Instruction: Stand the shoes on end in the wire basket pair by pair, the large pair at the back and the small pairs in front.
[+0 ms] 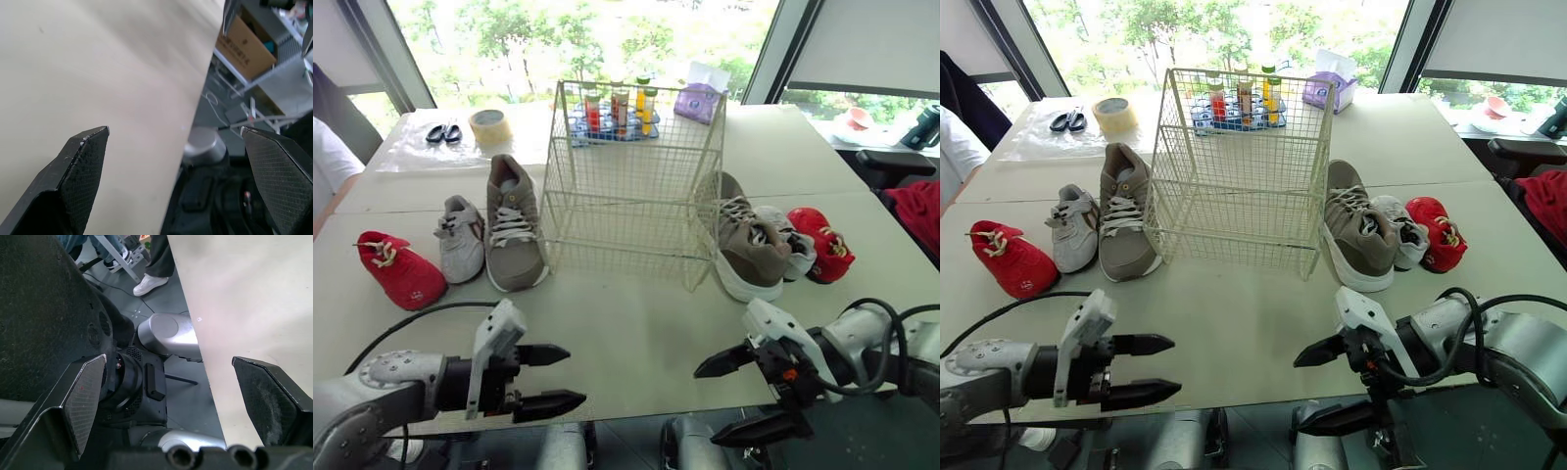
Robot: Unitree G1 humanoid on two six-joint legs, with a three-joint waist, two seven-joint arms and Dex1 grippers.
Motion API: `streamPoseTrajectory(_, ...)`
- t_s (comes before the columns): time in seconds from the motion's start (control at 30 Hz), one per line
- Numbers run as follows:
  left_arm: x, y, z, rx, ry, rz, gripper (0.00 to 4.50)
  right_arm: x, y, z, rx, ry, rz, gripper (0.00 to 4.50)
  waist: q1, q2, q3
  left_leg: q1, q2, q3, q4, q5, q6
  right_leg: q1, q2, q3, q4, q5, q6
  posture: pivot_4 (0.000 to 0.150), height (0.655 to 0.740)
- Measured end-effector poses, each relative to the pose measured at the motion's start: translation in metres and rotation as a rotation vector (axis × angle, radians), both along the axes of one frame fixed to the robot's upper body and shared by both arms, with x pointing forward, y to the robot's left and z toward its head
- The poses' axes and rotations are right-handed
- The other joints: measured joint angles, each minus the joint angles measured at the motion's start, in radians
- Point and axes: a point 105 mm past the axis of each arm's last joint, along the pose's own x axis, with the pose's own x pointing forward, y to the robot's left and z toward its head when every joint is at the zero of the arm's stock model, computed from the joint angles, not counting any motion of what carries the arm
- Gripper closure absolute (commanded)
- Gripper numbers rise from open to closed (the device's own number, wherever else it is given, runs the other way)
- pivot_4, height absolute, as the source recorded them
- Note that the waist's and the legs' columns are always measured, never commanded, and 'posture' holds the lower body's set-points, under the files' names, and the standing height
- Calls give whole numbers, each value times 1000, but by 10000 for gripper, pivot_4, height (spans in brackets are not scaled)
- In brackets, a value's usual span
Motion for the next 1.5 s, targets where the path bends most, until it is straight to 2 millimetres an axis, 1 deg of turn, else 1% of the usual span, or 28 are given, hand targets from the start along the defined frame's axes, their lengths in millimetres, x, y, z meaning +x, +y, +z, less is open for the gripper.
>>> streamPoseTrajectory(0.07, 3, 1, 2, 2, -13, 7, 529, 1, 0, 1, -1, -4, -1, 0, 0, 0, 0, 0, 0, 0, 0, 0, 0, 0, 0, 0, 0, 0, 0, 1500, 6675)
streamPoseTrajectory(0.33, 3, 1, 1, 6, -3, 9, 529, 6, -1, -1, -27, -36, -25, 0, 0, 0, 0, 0, 0, 0, 0, 0, 0, 0, 0, 0, 0, 0, 0, 1500, 6675)
streamPoseTrajectory(0.47, 7, -1, 3, 4, -28, 16, 529, 13, -2, -1, -49, -83, -43, 0, 0, 0, 0, 0, 0, 0, 0, 0, 0, 0, 0, 0, 0, 0, 0, 1500, 6675)
streamPoseTrajectory(0.67, 15, 0, 5, 0, -58, 28, 529, 19, -2, 5, -43, -96, -49, 0, 0, 0, 0, 0, 0, 0, 0, 0, -1, 0, 0, -1, 0, 0, 0, 1500, 6675)
streamPoseTrajectory(0.8, 18, 3, 0, 19, -54, 43, 529, 21, -3, 9, -57, -111, -49, 0, 0, 0, 0, 0, 0, 0, 0, 0, -1, 0, 0, -1, 0, 0, 0, 1500, 6675)
streamPoseTrajectory(0.9, 18, 4, -5, 28, -49, 35, 529, 21, -9, 10, -105, -109, -55, 0, 1, 0, 0, 0, 0, 0, 0, 0, -1, 0, 0, -1, 0, 0, 0, 1500, 6675)
streamPoseTrajectory(0.97, 19, 4, -5, 33, -55, 32, 529, 21, -14, 14, -141, -121, -57, 0, 0, 0, 0, 0, 0, 0, 0, 0, -1, 0, 0, -1, 0, 0, 0, 1500, 6675)
streamPoseTrajectory(1.0, 20, 4, -5, 33, -60, 31, 529, 24, -15, 21, -133, -120, -63, 0, -1, 0, 0, 0, 0, 0, 0, 0, -1, 0, 0, -1, 0, 0, 0, 1500, 6675)
streamPoseTrajectory(1.03, 22, 5, -3, 30, -66, 25, 529, 32, -12, 38, -89, -140, -73, 0, -4, 2, 1, 0, 0, 0, 0, 1, -1, -1, 0, -1, 0, 0, 0, 1500, 6675)
streamPoseTrajectory(1.07, 25, 7, 1, 31, -76, 14, 529, 42, -7, 65, -6, -175, -75, 0, -9, 3, 2, -1, 1, 0, 1, 1, -1, -2, 0, -1, 1, 0, 0, 1500, 6675)
streamPoseTrajectory(1.13, 34, 13, 17, 34, -126, 7, 529, 60, -4, 135, 141, -344, -94, 0, -14, 6, 3, -1, 1, 0, 0, 1, -2, -3, 1, -1, 1, 0, -1, 1500, 6675)
streamPoseTrajectory(1.17, 39, 18, 28, 27, -160, 18, 529, 63, -4, 157, 165, -421, -99, 0, -11, 5, 2, -1, 1, -1, -1, 2, -3, -2, 2, -3, 1, 0, -1, 1500, 6675)
streamPoseTrajectory(1.2, 45, 22, 42, 11, -195, 32, 529, 68, -3, 169, 155, -486, -98, 0, -7, 4, 2, -1, 2, -3, -2, 2, -4, -5, 3, -5, 1, 0, 0, 1500, 6675)
streamPoseTrajectory(1.23, 50, 24, 56, -2, -235, 40, 529, 74, -1, 172, 122, -528, -90, 0, -5, 3, 1, -1, 3, -3, -2, 2, -4, -4, 3, -6, 1, 0, 0, 1500, 6675)
streamPoseTrajectory(1.27, 54, 25, 74, -20, -293, 38, 529, 83, 0, 169, 69, -560, -79, 0, -4, 3, 1, -2, 3, -3, -2, 3, -5, -3, 3, -7, 1, 0, 1, 1500, 6675)
streamPoseTrajectory(1.3, 55, 25, 94, -29, -361, 25, 529, 93, 4, 160, 7, -577, -52, 0, -5, 3, 1, -3, 3, -2, -2, 3, -5, -2, 3, -6, 1, 1, 2, 1500, 6675)
streamPoseTrajectory(1.37, 54, 24, 123, -39, -462, 5, 529, 108, 8, 141, -79, -565, 0, 0, -10, 3, 2, -3, 1, 0, -1, 3, -4, -2, 0, -6, 1, 2, 3, 1500, 6675)
streamPoseTrajectory(1.4, 53, 23, 134, -45, -495, -3, 529, 112, 13, 132, -111, -554, 42, 0, -13, 4, 2, -3, 1, 1, -1, 3, -4, -2, 0, -6, 1, 2, 4, 1500, 6675)
streamPoseTrajectory(1.43, 51, 21, 140, -54, -515, -13, 529, 114, 16, 124, -138, -545, 77, 0, -14, 4, 2, -3, 1, 1, -1, 3, -4, -2, 0, -6, 1, 2, 4, 1500, 6675)
streamPoseTrajectory(1.5, 49, 19, 145, -70, -526, -23, 529, 121, 21, 112, -197, -544, 138, 0, -18, 3, 2, -3, 1, 1, -1, 3, -4, -2, 0, -7, 2, 2, 5, 1500, 6675)
